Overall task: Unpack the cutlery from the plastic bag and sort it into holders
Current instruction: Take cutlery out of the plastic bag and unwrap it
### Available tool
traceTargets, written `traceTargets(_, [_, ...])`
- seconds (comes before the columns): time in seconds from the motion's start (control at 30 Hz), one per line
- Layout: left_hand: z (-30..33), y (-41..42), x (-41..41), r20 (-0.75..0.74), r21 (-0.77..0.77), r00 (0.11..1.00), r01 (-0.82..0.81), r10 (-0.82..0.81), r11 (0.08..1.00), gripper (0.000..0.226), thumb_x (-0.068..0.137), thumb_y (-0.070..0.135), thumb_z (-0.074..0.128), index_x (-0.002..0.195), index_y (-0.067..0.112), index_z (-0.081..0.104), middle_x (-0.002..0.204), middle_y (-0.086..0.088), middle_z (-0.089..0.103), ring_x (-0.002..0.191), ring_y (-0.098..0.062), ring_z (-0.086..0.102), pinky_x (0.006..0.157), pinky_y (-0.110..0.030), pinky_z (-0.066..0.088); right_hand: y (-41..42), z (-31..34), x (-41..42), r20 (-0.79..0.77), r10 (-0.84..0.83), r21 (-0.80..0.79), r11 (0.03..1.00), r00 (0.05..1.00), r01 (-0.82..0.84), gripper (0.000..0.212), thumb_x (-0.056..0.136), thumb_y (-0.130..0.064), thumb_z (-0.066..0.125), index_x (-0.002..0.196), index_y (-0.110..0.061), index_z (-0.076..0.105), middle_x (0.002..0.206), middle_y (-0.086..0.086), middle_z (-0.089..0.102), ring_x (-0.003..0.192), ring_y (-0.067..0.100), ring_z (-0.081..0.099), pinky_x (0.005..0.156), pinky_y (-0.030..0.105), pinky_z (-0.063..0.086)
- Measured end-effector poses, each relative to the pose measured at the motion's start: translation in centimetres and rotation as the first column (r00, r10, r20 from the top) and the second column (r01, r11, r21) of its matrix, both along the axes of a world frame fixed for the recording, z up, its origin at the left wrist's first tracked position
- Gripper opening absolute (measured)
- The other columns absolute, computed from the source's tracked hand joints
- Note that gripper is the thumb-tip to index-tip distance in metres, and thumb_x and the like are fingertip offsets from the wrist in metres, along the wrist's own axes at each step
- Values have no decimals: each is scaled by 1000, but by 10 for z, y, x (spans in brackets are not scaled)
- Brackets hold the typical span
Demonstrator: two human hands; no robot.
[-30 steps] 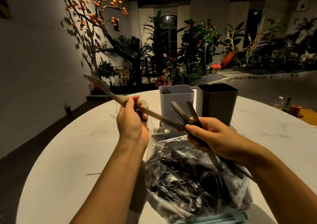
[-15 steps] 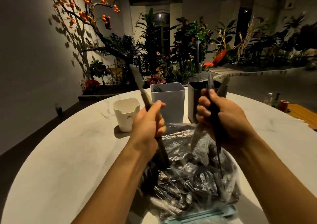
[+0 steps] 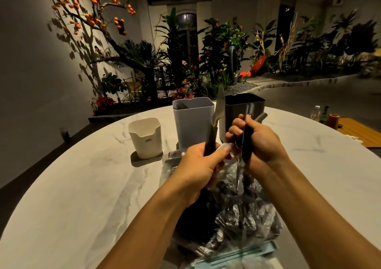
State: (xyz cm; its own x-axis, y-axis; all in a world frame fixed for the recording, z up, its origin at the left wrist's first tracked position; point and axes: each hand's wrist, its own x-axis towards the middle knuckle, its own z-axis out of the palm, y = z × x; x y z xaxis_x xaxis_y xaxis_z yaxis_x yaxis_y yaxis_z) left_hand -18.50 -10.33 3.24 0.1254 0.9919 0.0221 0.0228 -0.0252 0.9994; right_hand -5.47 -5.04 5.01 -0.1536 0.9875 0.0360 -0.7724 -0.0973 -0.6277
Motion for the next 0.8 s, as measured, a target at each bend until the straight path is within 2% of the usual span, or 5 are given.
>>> traceTargets(0.37, [-4, 3, -7, 38, -40, 992, -119, 121, 992, 12, 98, 17, 61, 93, 6, 64, 51, 6, 41, 42, -6, 33, 39, -18, 29, 28, -9, 37, -274, -178, -184, 974, 945, 130, 28, 108, -22, 29, 86, -11, 43, 59, -1, 43, 42, 10, 40, 57, 26, 57])
traceTargets(0.53, [-3, 10, -32, 139, 23, 955, -269, 264, 963, 16, 91, 11, 69, 78, 14, 60, 49, 8, 39, 39, -5, 33, 37, -18, 29, 28, -6, 52, -297, -257, -195, 959, 920, 205, 30, 108, -22, 29, 83, -12, 43, 57, -3, 39, 46, 8, 35, 48, 20, 46])
traceTargets(0.6, [-3, 12, -39, 162, 26, 940, -308, 300, 951, 14, 87, 10, 73, 81, 12, 60, 47, 8, 40, 38, -5, 33, 37, -18, 30, 22, -2, 47, -109, -240, -120, 967, 965, 227, 28, 108, -26, 32, 87, -13, 47, 57, -5, 38, 47, 7, 32, 43, 18, 34])
traceTargets(0.67, [-1, 12, -44, 198, 20, 927, -328, 318, 944, 16, 85, 10, 75, 91, 8, 60, 47, 8, 40, 39, -5, 33, 37, -18, 30, 17, 1, 40, 240, -239, 9, 970, 941, 244, 30, 107, -36, 35, 96, -13, 52, 56, -7, 37, 45, 6, 32, 41, 19, 30])
traceTargets(0.8, [3, 11, -44, 285, 30, 899, -355, 333, 934, 9, 91, 12, 68, 86, 8, 61, 47, 8, 36, 38, -5, 29, 38, -18, 25, 6, 5, 31, 724, -180, 174, 982, 666, 77, 35, 103, -42, 42, 108, -13, 61, 58, -5, 42, 47, 6, 39, 46, 22, 36])
